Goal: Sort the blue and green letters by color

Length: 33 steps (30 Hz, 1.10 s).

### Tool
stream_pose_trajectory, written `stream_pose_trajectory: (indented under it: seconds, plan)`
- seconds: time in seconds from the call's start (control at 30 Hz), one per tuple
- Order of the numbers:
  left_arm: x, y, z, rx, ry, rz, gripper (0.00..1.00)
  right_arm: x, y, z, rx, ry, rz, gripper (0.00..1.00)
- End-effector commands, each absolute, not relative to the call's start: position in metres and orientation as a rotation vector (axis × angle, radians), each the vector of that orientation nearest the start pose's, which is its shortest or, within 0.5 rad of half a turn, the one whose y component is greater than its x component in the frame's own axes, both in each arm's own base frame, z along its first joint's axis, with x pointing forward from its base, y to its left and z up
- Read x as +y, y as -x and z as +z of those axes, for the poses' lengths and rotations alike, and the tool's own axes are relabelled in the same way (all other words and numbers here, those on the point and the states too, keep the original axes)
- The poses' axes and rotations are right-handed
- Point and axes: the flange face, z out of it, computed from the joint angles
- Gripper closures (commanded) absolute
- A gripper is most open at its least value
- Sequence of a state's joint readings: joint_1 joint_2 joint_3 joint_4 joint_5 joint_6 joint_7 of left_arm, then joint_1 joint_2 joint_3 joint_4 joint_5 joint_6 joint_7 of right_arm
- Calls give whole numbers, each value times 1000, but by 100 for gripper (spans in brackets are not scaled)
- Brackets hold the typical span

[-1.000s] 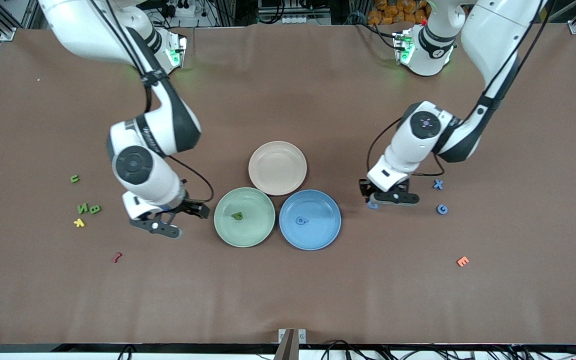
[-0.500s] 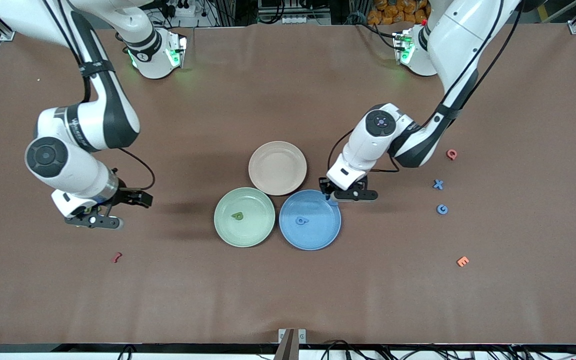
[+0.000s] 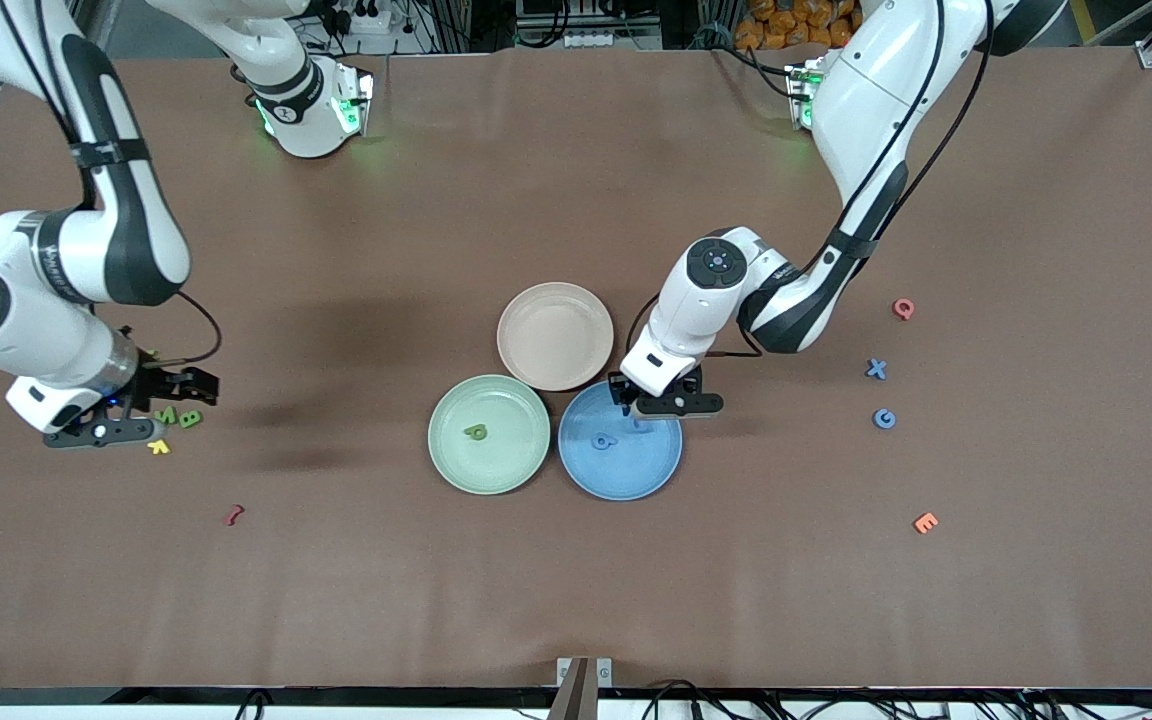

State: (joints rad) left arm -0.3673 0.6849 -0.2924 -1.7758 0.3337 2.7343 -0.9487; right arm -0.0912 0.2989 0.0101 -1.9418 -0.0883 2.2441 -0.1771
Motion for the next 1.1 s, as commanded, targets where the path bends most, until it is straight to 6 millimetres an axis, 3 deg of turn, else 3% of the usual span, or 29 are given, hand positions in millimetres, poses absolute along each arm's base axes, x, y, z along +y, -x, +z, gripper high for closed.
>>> stream_pose_trajectory:
  seconds: [0.0, 0.2, 0.33, 0.53, 0.8, 0.97, 1.07]
  plan:
    - [-410, -557, 224, -177, 3319, -407, 0, -76, -596, 315, -469, 3184, -22, 0]
    - [-394, -560, 222, -92, 3260, -350, 0, -76, -597, 299, -579, 3163, -17, 0]
    - [-362, -571, 225, 5, 3185, -269, 0, -76, -598, 282, -648, 3147, -21, 0]
    - [-315, -563, 225, 117, 3125, -196, 0, -92, -592, 257, -729, 3131, -60, 0]
    - [-253, -569, 232, 87, 3097, -173, 0, -101, -592, 238, -849, 3099, -59, 5]
    - [-187, -566, 220, 175, 3067, -102, 0, -109, -591, 226, -911, 3082, -69, 8]
    - [-153, -553, 225, 262, 3067, -138, 0, -115, -590, 217, -947, 3069, -71, 8]
